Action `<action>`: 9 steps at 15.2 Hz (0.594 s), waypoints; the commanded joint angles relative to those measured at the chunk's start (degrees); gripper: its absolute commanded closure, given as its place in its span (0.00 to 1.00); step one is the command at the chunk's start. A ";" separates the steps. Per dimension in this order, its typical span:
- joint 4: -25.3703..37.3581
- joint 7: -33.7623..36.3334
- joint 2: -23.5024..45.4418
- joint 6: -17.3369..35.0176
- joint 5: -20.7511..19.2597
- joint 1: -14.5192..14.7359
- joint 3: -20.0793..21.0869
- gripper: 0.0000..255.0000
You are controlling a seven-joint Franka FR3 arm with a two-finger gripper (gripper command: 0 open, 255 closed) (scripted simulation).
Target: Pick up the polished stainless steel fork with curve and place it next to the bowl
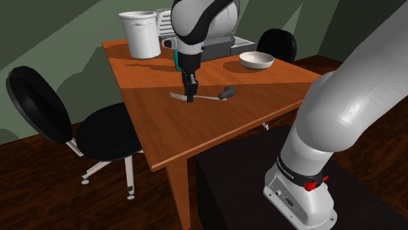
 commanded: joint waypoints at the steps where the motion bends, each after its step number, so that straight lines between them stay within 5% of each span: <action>1: 0.92 0.16 -1.02 -1.96 -0.12 -0.05 -0.02 1.00; 9: 4.91 0.66 -4.06 -8.97 -0.51 -0.19 -0.10 1.00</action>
